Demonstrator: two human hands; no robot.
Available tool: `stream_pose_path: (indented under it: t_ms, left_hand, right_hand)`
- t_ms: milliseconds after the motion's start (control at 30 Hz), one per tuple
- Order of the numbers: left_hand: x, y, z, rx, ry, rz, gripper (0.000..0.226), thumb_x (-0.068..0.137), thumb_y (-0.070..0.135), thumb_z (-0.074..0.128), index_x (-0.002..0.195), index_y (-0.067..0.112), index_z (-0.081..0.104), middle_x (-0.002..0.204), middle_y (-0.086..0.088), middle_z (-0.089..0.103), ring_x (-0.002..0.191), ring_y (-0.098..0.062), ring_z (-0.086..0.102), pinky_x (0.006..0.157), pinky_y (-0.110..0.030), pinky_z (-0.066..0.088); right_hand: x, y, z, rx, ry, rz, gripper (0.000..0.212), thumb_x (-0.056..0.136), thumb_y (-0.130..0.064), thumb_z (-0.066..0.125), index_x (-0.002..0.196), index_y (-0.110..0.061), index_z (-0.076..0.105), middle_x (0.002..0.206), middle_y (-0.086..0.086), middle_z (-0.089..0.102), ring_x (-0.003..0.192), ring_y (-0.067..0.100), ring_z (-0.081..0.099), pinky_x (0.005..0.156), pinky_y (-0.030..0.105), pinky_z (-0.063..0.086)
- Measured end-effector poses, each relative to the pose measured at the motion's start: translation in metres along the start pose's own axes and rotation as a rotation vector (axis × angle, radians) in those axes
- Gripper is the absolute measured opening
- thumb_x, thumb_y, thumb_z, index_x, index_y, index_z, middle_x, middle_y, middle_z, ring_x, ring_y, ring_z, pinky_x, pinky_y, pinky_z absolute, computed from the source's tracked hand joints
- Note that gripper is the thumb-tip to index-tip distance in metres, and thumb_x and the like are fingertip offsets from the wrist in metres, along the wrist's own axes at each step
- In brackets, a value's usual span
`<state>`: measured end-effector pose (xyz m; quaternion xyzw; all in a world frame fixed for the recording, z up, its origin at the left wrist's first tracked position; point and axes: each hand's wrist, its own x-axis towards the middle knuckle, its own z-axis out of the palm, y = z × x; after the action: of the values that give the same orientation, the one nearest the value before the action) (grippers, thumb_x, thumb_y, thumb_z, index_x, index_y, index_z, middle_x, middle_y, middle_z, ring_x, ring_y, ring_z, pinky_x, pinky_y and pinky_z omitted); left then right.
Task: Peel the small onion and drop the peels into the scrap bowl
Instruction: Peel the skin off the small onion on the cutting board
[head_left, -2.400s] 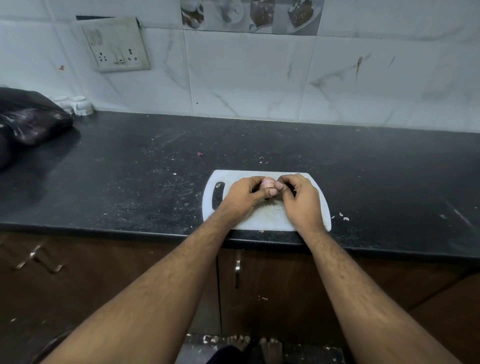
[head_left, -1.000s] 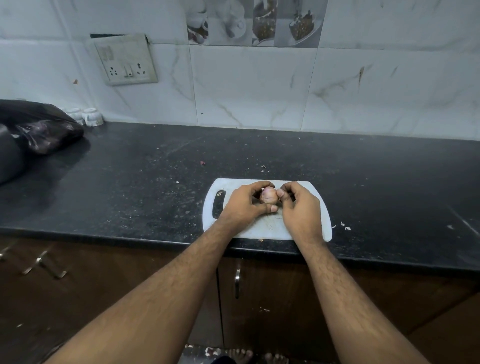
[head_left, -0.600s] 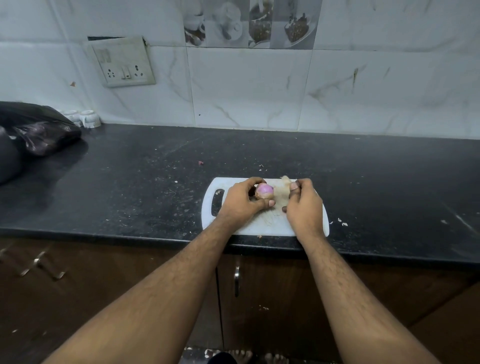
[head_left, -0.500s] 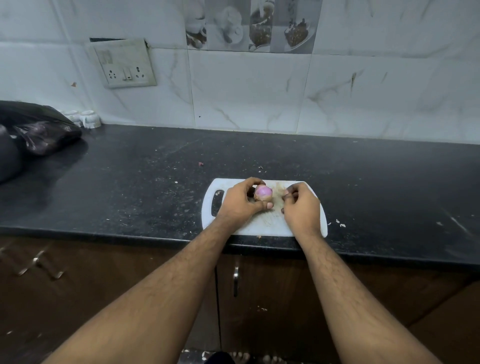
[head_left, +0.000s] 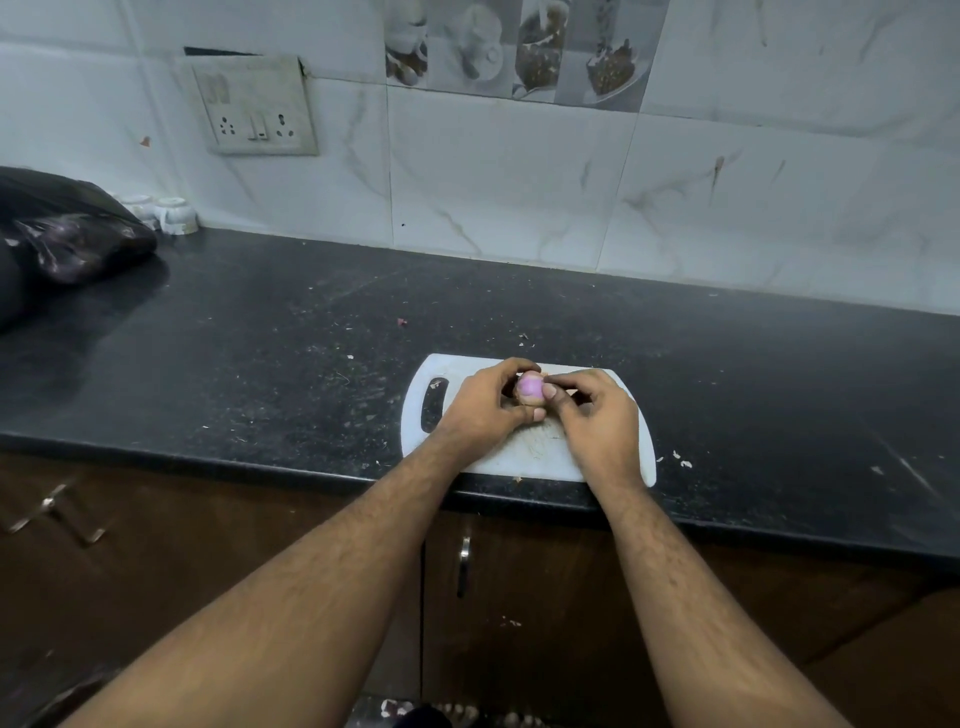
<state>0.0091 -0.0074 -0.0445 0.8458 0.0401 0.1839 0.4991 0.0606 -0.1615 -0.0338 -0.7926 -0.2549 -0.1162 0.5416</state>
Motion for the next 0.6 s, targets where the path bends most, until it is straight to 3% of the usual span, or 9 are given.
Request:
stream_pose_path:
  t_ms: [200,267,367,500,600]
  left_hand:
    - [-0.0008,0.0022,-0.0011,0.039,-0.024,0.034,0.044,0.085,0.01,0.082,0.126,0.011,0.066,0.105,0.004,0.071,0.077,0.019,0.059,0.077,-0.003,0.044]
    - [-0.0015,0.003,-0.0013,0.069,-0.022,0.044,0.041,0.086,0.009,0.081,0.124,0.01,0.066,0.103,0.003,0.072,0.076,0.018,0.059,0.076,-0.003,0.043]
    - [-0.0031,0.0055,-0.001,0.123,-0.033,0.057,0.035,0.088,0.017,0.079,0.121,0.015,0.067,0.096,0.009,0.071,0.08,0.007,0.062,0.076,-0.009,0.044]
    - [-0.0036,0.0054,0.002,0.222,-0.03,0.06,0.035,0.086,0.036,0.074,0.118,0.024,0.064,0.093,0.007,0.073,0.089,-0.016,0.067,0.085,-0.036,0.054]
    - [-0.0039,0.0078,0.0015,0.151,0.017,0.012,0.032,0.093,0.034,0.071,0.121,0.02,0.065,0.1,0.003,0.075,0.094,-0.016,0.067,0.084,-0.032,0.052]
  right_hand:
    - [0.0011,0.0007,0.0003,-0.036,-0.005,-0.013,0.003,0.089,-0.021,0.074,0.092,-0.022,0.076,0.094,-0.013,0.07,0.096,0.01,0.06,0.08,0.017,0.044]
    - [0.0014,0.0012,0.0006,-0.104,-0.036,-0.038,0.005,0.093,-0.021,0.069,0.092,-0.021,0.074,0.095,-0.014,0.067,0.098,0.011,0.054,0.079,0.008,0.036]
    - [0.0006,0.0013,-0.0004,-0.162,-0.083,-0.076,0.009,0.097,-0.02,0.062,0.095,-0.021,0.071,0.097,-0.013,0.063,0.098,0.011,0.047,0.077,0.005,0.033]
    - [0.001,0.0028,0.0002,-0.171,-0.098,-0.093,0.012,0.1,-0.017,0.058,0.098,-0.018,0.069,0.097,-0.01,0.06,0.098,0.011,0.043,0.079,0.006,0.033]
    - [0.0001,0.0016,-0.0007,-0.168,-0.12,-0.104,0.013,0.101,-0.018,0.056,0.095,-0.021,0.067,0.094,-0.013,0.057,0.097,0.011,0.042,0.078,0.005,0.032]
